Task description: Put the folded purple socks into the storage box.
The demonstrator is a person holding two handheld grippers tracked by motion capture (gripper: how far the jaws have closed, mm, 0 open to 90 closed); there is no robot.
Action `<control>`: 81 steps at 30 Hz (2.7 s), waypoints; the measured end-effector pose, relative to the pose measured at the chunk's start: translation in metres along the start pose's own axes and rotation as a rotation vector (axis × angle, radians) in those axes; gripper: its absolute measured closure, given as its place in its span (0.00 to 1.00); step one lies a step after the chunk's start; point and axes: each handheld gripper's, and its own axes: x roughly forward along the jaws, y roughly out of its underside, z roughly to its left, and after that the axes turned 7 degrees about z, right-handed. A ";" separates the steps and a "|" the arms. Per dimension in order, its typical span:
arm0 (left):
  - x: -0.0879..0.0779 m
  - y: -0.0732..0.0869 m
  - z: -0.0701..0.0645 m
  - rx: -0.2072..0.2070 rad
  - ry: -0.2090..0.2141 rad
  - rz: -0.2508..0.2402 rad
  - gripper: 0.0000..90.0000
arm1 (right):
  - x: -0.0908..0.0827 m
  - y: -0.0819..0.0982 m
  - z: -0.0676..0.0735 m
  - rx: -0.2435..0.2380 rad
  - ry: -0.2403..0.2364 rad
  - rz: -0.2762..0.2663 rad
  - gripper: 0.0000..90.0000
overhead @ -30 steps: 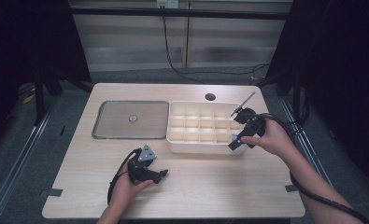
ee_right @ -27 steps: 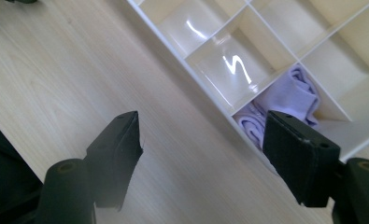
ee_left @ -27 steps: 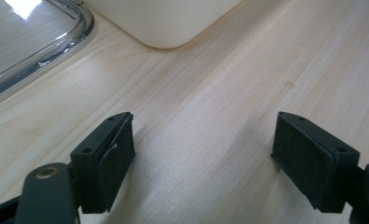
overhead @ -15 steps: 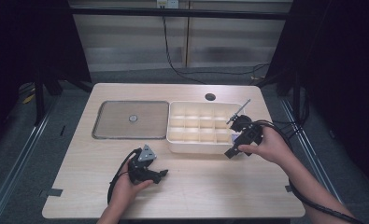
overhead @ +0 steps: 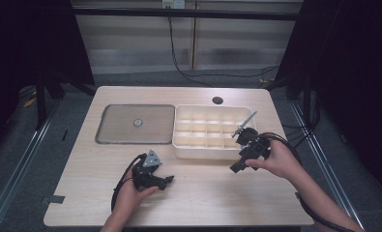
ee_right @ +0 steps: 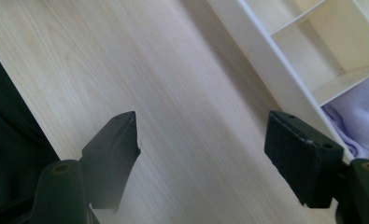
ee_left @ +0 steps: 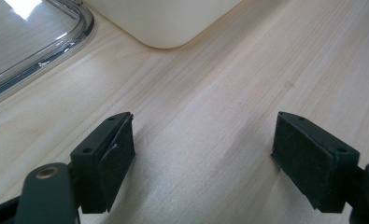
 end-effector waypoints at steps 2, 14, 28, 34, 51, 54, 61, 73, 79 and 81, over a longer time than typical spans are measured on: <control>0.000 0.000 0.000 0.000 0.000 0.000 0.23 | 0.001 0.001 0.002 -0.006 -0.003 0.005 0.28; 0.000 0.000 0.000 0.001 0.000 0.000 0.23 | 0.017 0.003 0.010 -0.042 -0.021 -0.001 0.27; 0.000 0.000 0.000 0.000 0.000 0.000 0.23 | 0.037 0.009 0.018 -0.061 -0.053 -0.020 0.27; 0.000 0.000 0.000 0.001 0.000 0.001 0.23 | 0.045 0.012 0.018 -0.063 -0.059 -0.039 0.27; 0.000 0.000 0.000 0.001 0.000 0.000 0.23 | 0.080 0.017 0.022 -0.082 -0.089 -0.117 0.26; 0.000 0.000 0.000 0.000 0.000 -0.001 0.23 | 0.087 0.018 0.022 -0.089 -0.090 -0.133 0.26; 0.000 0.000 0.000 0.000 0.000 -0.001 0.23 | 0.094 0.021 0.025 -0.124 -0.088 -0.190 0.24; 0.000 0.000 0.000 0.000 0.000 -0.001 0.23 | 0.101 0.031 0.028 -0.165 -0.057 -0.277 0.18; 0.000 0.000 0.000 0.000 -0.001 0.002 0.23 | 0.104 0.036 0.028 -0.190 -0.037 -0.328 0.17; 0.000 0.000 0.000 0.000 0.000 0.001 0.23 | 0.105 0.038 0.029 -0.196 -0.037 -0.339 0.16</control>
